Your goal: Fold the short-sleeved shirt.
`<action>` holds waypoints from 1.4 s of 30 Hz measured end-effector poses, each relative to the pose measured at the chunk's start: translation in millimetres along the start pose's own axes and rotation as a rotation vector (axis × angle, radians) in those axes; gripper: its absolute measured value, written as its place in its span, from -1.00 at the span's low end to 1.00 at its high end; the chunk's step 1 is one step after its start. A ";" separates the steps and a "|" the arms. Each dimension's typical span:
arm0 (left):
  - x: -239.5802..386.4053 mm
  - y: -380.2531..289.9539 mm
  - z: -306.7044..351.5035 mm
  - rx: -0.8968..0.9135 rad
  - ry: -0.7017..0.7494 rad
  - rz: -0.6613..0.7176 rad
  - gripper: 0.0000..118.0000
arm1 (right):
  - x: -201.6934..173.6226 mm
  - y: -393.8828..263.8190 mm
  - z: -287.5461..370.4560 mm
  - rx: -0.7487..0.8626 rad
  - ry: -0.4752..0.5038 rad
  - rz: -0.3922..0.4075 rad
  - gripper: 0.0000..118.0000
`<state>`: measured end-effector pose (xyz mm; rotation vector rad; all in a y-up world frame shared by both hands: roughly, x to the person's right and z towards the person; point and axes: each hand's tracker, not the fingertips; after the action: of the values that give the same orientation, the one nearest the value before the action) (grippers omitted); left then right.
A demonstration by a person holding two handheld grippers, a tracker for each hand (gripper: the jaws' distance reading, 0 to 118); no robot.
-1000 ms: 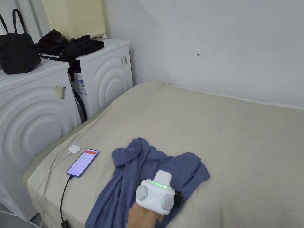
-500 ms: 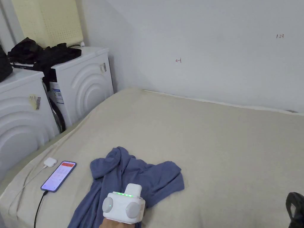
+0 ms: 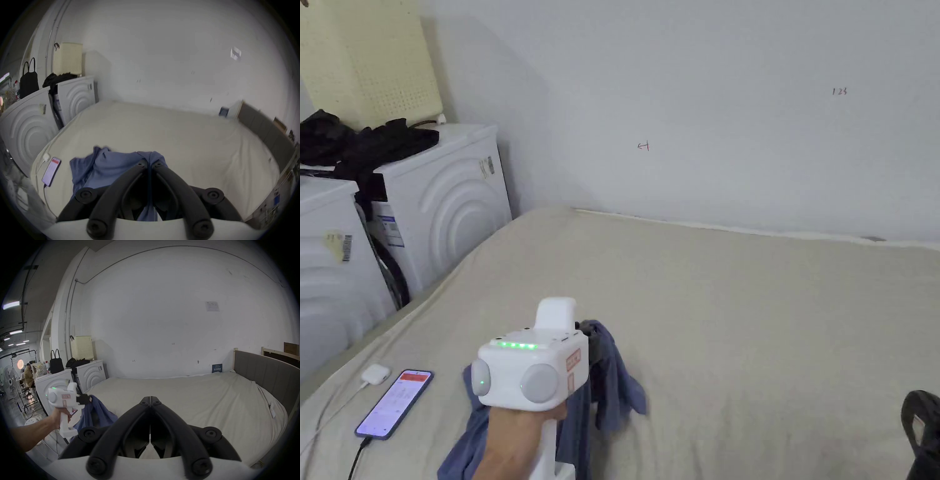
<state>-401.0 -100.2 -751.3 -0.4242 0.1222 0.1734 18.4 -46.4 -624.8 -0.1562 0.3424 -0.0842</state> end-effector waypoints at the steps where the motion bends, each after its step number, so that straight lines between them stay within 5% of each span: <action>1: 4.9 8.8 8.5 0.030 -0.015 0.001 -0.95 | 1.3 2.6 1.5 -0.002 -0.002 -0.004 -1.00; 11: 112.5 47.9 58.6 0.142 -0.282 -0.084 -0.95 | 21.0 33.2 36.3 0.105 -0.080 -0.019 -1.00; 19: 262.3 22.0 54.8 0.109 -0.543 -0.210 -0.95 | 52.4 50.7 71.7 0.172 -0.168 -0.002 -1.00; 28: 402.8 -125.9 15.0 -0.224 -0.699 -0.333 -0.95 | 77.1 53.4 91.8 0.183 -0.246 -0.014 -1.00; 35: 436.5 -247.2 -39.8 -0.441 -0.577 -0.475 -0.91 | 85.9 30.4 86.1 0.099 -0.253 0.039 -1.00; 36: 435.9 -255.0 -43.8 -0.478 -0.587 -0.487 -0.77 | 87.5 27.6 85.3 0.084 -0.250 0.036 -1.00; 38: 430.6 -261.7 -37.3 -0.483 -0.573 -0.510 0.57 | 89.8 22.8 84.1 0.071 -0.250 0.035 -1.00; 39: 425.3 -261.1 -33.7 -0.484 -0.579 -0.523 0.99 | 90.8 20.7 83.1 0.068 -0.251 0.035 -1.00; 42: 391.9 -227.5 8.4 -0.268 -0.578 -0.448 0.99 | 92.4 19.7 79.0 0.082 -0.244 0.027 -1.00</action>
<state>26.7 -245.3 -713.4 -0.6411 -0.5675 -0.1358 133.0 -26.1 -584.9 -0.0794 0.0974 -0.0518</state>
